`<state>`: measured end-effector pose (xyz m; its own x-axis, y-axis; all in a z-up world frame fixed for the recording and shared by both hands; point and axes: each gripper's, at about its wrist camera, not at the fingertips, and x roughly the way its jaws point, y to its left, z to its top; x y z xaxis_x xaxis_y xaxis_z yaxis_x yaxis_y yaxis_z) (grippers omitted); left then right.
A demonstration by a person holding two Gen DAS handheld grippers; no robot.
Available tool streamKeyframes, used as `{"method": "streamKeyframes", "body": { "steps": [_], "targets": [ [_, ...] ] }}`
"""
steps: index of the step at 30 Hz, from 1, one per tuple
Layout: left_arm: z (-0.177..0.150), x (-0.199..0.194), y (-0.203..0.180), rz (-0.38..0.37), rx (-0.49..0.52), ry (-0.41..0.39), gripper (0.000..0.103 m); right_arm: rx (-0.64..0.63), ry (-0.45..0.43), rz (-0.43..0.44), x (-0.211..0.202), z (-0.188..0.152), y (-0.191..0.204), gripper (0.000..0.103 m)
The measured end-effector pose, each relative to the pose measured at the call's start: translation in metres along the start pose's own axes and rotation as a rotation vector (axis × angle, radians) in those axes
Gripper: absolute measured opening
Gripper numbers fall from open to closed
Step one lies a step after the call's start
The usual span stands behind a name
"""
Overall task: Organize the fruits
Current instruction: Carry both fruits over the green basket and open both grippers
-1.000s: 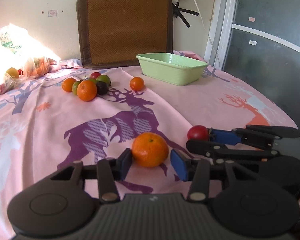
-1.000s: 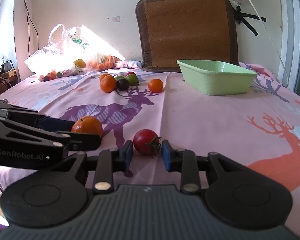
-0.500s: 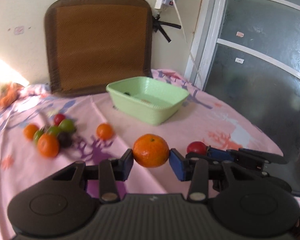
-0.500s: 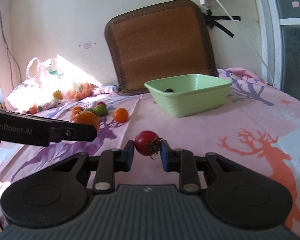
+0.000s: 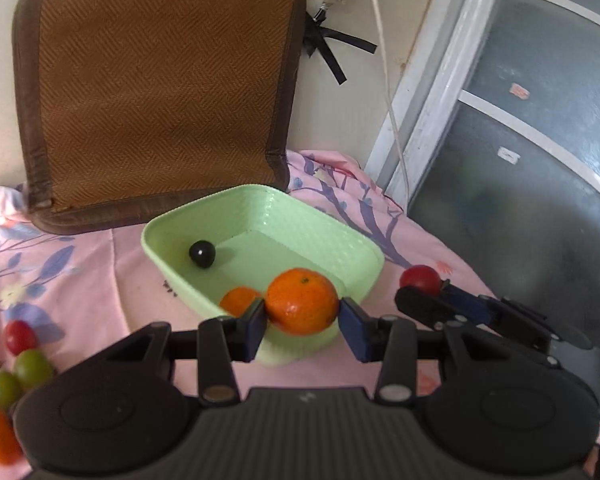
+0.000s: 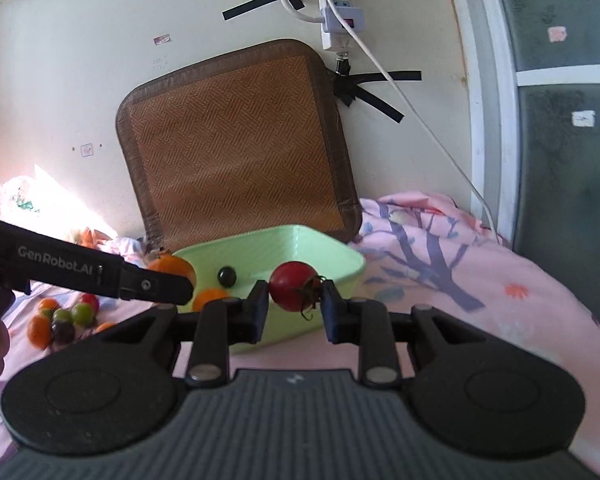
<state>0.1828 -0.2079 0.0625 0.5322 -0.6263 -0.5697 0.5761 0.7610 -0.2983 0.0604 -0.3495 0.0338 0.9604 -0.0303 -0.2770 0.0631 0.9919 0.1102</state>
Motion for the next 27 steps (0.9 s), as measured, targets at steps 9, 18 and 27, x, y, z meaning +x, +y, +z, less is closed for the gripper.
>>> {"method": "streamKeyframes", "body": {
  "steps": [9, 18, 27],
  "targets": [
    [0.022, 0.048, 0.007, 0.035, -0.025, 0.027, 0.04, -0.005, 0.048, -0.01, 0.047, 0.007, -0.009, 0.031],
    [0.015, 0.065, 0.005, 0.106, -0.017, 0.035, 0.04, -0.065, 0.031, -0.042, 0.052, 0.005, -0.003, 0.031],
    [0.014, 0.063, 0.003, 0.161, 0.006, 0.016, 0.052, -0.071, 0.007, -0.054, 0.053, 0.002, -0.002, 0.048]
  ]
}}
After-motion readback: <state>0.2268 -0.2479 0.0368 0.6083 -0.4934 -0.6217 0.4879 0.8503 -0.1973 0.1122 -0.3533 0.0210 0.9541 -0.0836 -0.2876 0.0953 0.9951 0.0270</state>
